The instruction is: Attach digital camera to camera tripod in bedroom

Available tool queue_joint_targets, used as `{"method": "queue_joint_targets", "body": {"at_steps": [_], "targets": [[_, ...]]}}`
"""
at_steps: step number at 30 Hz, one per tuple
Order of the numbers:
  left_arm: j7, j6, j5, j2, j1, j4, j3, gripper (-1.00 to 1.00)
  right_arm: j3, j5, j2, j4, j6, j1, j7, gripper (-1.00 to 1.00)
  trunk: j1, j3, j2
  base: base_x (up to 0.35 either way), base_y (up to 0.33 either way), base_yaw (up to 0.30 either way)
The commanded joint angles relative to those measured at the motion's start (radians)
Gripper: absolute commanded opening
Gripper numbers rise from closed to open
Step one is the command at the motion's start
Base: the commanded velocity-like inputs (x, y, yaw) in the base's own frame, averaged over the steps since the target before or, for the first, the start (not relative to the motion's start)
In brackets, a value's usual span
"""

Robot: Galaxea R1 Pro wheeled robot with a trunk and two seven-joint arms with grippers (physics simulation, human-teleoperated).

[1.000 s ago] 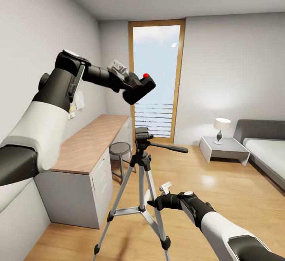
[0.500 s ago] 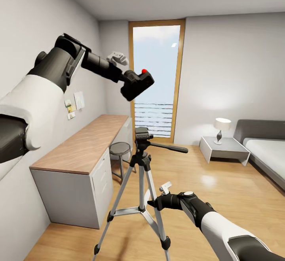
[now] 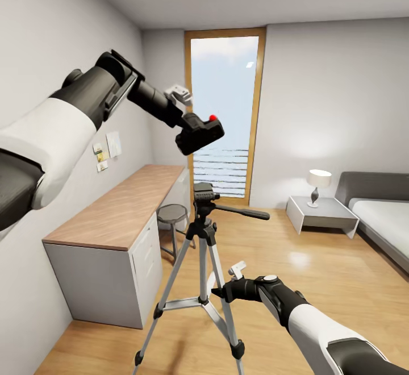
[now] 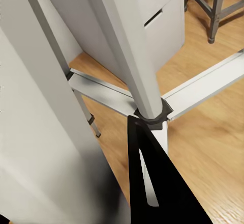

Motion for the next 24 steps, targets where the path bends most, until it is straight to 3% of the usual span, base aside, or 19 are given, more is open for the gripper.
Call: {"method": "queue_joint_targets", "body": {"at_steps": [1,3,7,14,20,24], "targets": [[-0.006,0.007,-0.004,-0.001,-0.002,-0.001,-0.016,-1.00,-0.010,0.013,0.000,0.059,0.008,0.000,0.007,-1.00,0.000,-0.002,-0.001,0.000,0.000,0.000],[-0.007,0.006,-0.001,-0.006,-0.003,0.000,-0.056,-1.00,-0.010,0.013,0.000,0.059,0.007,0.000,0.006,-1.00,0.000,-0.002,-0.001,0.000,0.000,0.000],[-0.009,0.004,0.001,-0.018,-0.004,0.002,-0.093,-1.00,-0.010,0.013,0.001,0.058,0.007,0.000,0.006,-1.00,0.000,-0.002,-0.001,0.000,0.000,0.000],[-0.010,0.000,0.000,-0.029,-0.004,0.001,-0.129,-1.00,-0.010,0.013,0.000,0.058,0.007,0.000,0.006,-1.00,0.000,-0.002,-0.001,0.000,0.000,0.000],[-0.010,-0.010,0.001,-0.047,-0.004,0.001,-0.232,-1.00,-0.010,0.013,0.000,0.058,0.006,0.000,0.005,-1.00,0.000,-0.002,-0.001,0.000,0.000,0.000],[-0.011,-0.012,0.003,-0.055,-0.004,0.001,-0.261,-1.00,-0.010,0.013,0.000,0.059,0.006,0.000,0.004,-1.00,0.000,-0.002,-0.001,0.000,0.000,0.000]]}}
